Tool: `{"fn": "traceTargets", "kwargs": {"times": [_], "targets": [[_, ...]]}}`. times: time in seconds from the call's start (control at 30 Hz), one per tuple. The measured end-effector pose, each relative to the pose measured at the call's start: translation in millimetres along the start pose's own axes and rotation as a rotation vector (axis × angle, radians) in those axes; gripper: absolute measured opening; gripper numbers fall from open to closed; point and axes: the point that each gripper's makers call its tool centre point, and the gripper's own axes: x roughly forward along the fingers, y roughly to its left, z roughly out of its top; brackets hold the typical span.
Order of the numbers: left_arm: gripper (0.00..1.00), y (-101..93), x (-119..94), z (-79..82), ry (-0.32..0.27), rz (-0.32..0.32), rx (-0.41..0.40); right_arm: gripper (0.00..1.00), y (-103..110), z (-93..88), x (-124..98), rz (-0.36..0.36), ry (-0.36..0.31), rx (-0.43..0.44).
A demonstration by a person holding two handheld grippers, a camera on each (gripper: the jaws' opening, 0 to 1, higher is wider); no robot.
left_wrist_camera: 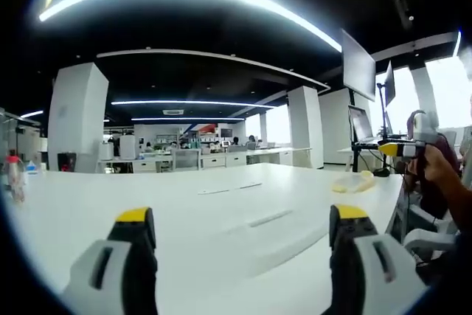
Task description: Snap each plastic latch of the storage box into its locked position after aligning the lid with the box until every specified latch is closed and the lid sits flush.
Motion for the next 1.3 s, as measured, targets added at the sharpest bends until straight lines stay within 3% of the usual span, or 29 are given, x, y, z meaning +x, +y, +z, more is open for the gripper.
{"fn": "traceTargets", "kwargs": {"times": [0.53, 0.93, 1.3], "targets": [[0.99, 2.1, 2, -2.5, 0.011, 0.015, -0.008, 1.0, 3, -5.2, 2, 0.01, 0.031, -0.001], [0.99, -0.2, 2, -0.8, 0.013, 0.015, -0.009, 1.0, 3, 6.9, -1, 0.017, -0.026, 0.007], [0.99, -5.6, 5, -2.1, 0.022, 0.004, -0.011, 1.0, -8, 5.9, -3, -0.014, -0.016, -0.007]]}}
